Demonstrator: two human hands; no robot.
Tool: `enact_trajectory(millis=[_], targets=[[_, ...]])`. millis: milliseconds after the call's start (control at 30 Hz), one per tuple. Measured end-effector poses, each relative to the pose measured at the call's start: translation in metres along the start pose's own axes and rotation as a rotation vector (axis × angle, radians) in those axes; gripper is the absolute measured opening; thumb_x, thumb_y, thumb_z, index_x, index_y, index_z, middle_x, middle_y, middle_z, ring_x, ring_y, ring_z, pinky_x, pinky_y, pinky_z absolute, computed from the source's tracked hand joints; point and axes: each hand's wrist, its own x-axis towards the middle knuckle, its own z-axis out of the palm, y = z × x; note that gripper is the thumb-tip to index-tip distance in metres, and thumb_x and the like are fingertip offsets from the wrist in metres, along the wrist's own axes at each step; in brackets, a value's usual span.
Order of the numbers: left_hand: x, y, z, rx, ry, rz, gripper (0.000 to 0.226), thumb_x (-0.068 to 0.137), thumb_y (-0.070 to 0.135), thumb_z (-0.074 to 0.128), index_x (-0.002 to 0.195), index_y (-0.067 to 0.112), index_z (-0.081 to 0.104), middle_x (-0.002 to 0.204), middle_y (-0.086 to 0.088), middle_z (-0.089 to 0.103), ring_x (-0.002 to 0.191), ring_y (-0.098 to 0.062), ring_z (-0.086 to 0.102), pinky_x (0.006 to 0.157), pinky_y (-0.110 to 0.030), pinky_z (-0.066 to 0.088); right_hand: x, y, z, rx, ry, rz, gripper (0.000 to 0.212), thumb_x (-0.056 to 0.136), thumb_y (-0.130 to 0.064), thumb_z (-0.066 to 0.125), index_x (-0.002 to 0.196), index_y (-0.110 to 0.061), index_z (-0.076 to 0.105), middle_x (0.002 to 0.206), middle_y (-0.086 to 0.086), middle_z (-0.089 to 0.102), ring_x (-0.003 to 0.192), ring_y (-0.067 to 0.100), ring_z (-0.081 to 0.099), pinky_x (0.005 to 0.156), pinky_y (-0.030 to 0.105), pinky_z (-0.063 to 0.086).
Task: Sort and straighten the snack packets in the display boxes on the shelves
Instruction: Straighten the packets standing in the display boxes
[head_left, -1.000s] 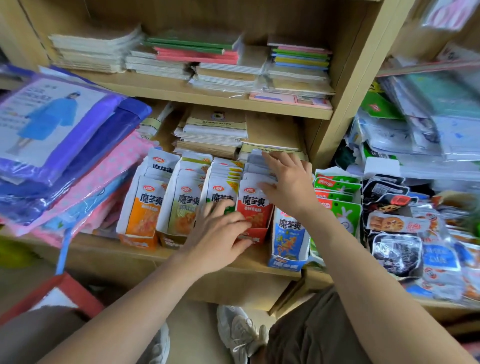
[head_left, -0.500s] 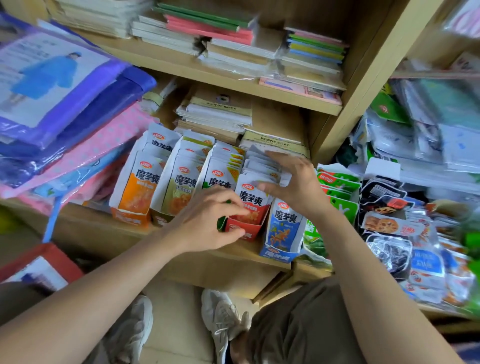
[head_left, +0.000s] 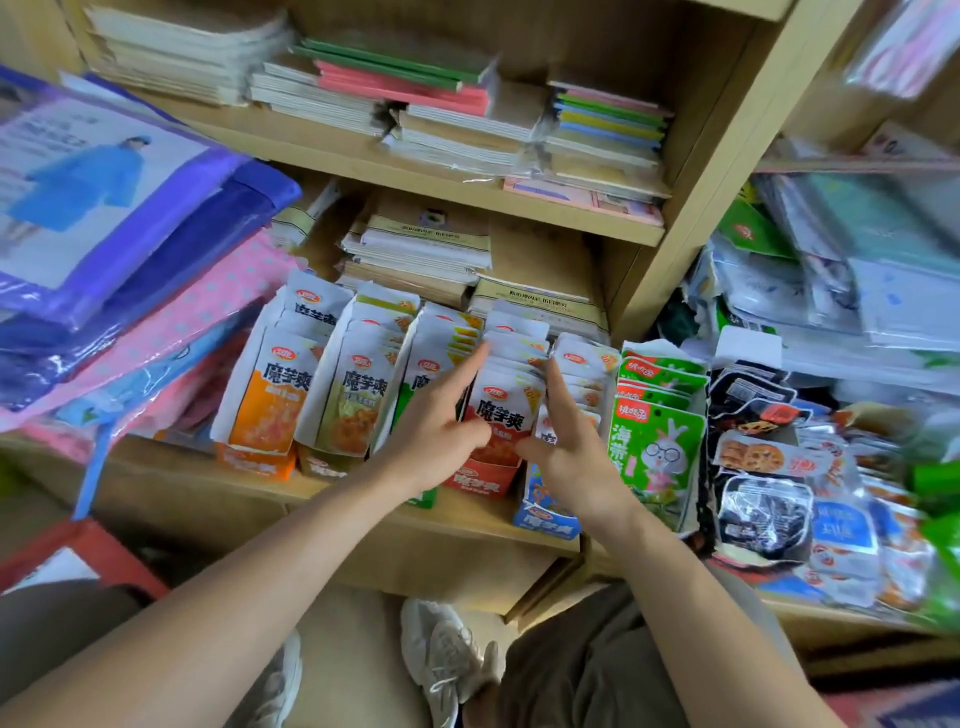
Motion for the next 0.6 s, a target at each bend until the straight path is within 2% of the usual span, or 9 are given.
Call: enact_trajectory(millis=[67,100,133,200,267,333,400,467,600], targets=[[0.002,0.002,-0.007,-0.027,0.067,0.039,0.084,0.090,0.000,0.057,0.156,0.041,0.026,0.163,0.014,0.027,0.087,-0.014,0.062,0.064,-0.013,0.051,0.001,0.000,-0.004,0.083,0.074,0.009,0.086,0.093,0.003,0.057,0.158,-0.034,0.015,0.159,-0.017,0.025,0.142,0.013,0.032,0.112,0.037,0.040],[0.002,0.004,-0.008,-0.026,0.092,0.062,0.084,0.090,0.000,0.058,0.157,0.039,0.025,0.162,0.014,0.028,0.103,-0.008,0.058,0.076,-0.013,0.052,0.002,-0.001,-0.004,0.124,0.111,0.018,0.086,0.093,0.000,0.059,0.158,-0.038,0.016,0.156,-0.014,0.031,0.132,0.022,0.043,0.107,0.046,0.045],[0.002,0.006,-0.008,-0.006,0.095,0.067,0.086,0.090,0.000,0.059,0.158,0.037,0.023,0.161,0.016,0.027,0.120,-0.005,0.050,0.090,-0.016,0.051,0.002,-0.003,-0.004,0.137,0.121,0.008,0.087,0.092,-0.004,0.061,0.157,-0.040,0.016,0.151,-0.011,0.035,0.125,0.021,0.050,0.106,0.050,0.045],[0.003,0.012,-0.006,0.081,0.047,0.064,0.089,0.089,-0.002,0.059,0.159,0.035,0.020,0.159,0.022,0.022,0.139,0.007,0.026,0.106,-0.014,0.037,0.005,-0.004,-0.001,0.048,0.068,-0.043,0.089,0.089,-0.010,0.065,0.157,-0.038,0.017,0.154,-0.013,0.033,0.136,-0.002,0.033,0.118,0.041,0.034],[0.006,0.013,-0.009,0.086,0.011,0.059,0.087,0.087,-0.004,0.058,0.157,0.037,0.026,0.162,0.020,0.024,0.135,0.006,0.039,0.093,-0.020,0.048,0.010,-0.003,0.002,-0.103,0.070,-0.066,0.088,0.085,-0.020,0.067,0.157,-0.036,0.019,0.157,-0.020,0.027,0.143,-0.001,0.020,0.119,0.038,0.026],[0.010,0.009,-0.019,0.033,0.037,0.050,0.080,0.089,-0.004,0.056,0.153,0.039,0.035,0.158,0.012,0.037,0.129,-0.001,0.051,0.076,-0.019,0.051,0.016,-0.001,0.000,-0.239,0.206,-0.090,0.079,0.082,-0.032,0.068,0.153,-0.035,0.033,0.149,-0.019,0.039,0.138,0.015,0.028,0.111,0.040,0.032],[0.010,0.003,-0.031,0.094,0.107,0.092,0.068,0.092,-0.001,0.056,0.148,0.035,0.045,0.145,0.006,0.054,0.122,-0.012,0.057,0.080,-0.015,0.049,0.020,-0.002,-0.004,-0.373,0.353,-0.190,0.062,0.083,-0.036,0.069,0.143,-0.030,0.051,0.138,-0.011,0.053,0.125,0.023,0.039,0.102,0.037,0.034],[0.007,-0.003,-0.045,0.220,0.228,0.188,0.056,0.090,-0.001,0.059,0.139,0.027,0.059,0.127,0.006,0.065,0.108,-0.007,0.062,0.087,-0.022,0.055,0.024,-0.007,-0.002,-0.517,0.441,-0.310,0.053,0.082,-0.040,0.066,0.132,-0.026,0.061,0.130,-0.006,0.060,0.116,0.027,0.046,0.095,0.037,0.034],[0.008,-0.021,-0.092,0.582,0.402,0.333,0.046,0.084,0.009,0.067,0.127,0.025,0.068,0.117,0.009,0.070,0.112,-0.014,0.059,0.096,-0.034,0.050,0.040,-0.026,0.012,-0.643,0.388,-0.447,0.045,0.081,-0.043,0.067,0.122,-0.025,0.067,0.126,-0.007,0.061,0.114,0.025,0.046,0.089,0.047,0.039]])
